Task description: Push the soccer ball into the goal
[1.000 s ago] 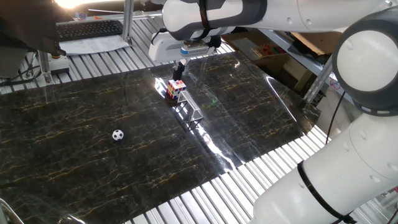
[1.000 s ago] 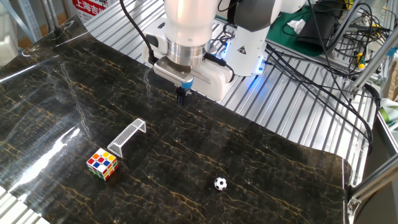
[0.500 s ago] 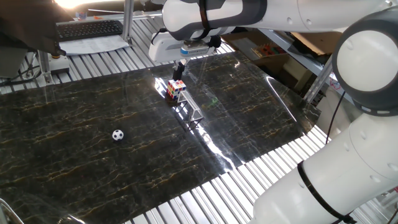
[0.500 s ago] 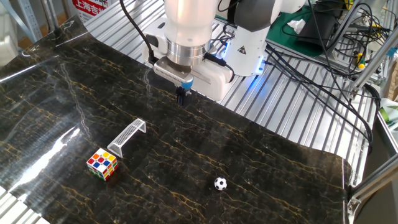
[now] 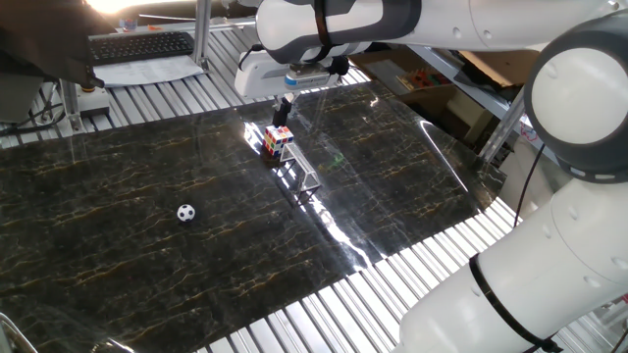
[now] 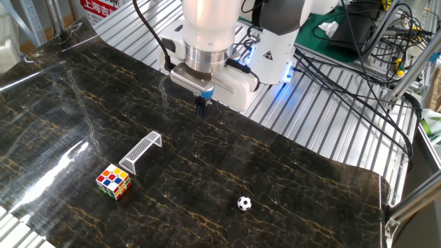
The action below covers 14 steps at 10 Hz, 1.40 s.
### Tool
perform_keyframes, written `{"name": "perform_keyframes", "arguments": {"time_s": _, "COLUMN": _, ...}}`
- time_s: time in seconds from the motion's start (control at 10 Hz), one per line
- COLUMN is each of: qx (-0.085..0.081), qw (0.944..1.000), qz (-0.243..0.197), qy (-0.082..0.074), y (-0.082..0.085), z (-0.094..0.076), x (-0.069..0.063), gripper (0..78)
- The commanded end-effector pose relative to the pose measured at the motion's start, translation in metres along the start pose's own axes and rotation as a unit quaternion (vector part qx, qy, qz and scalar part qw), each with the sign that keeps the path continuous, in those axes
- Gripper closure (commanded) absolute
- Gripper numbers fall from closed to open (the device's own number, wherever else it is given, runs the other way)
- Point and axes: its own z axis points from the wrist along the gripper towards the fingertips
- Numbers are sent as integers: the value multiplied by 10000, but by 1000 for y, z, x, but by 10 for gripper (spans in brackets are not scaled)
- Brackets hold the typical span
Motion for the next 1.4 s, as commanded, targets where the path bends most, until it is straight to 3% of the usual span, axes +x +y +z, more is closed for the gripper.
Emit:
{"name": "perform_keyframes", "arguments": {"time_s": 0.1, "qx": -324, "qw": 9974, "qz": -1, "qy": 648, "y": 0, "z": 0, "x": 0, "gripper": 776}}
{"name": "perform_keyframes", "arguments": {"time_s": 0.3, "qx": -118, "qw": 9978, "qz": -9, "qy": 645, "y": 4, "z": -2, "x": 1, "gripper": 776}}
{"name": "perform_keyframes", "arguments": {"time_s": 1.4, "qx": -149, "qw": 9980, "qz": 2, "qy": 615, "y": 8, "z": -4, "x": 3, "gripper": 776}}
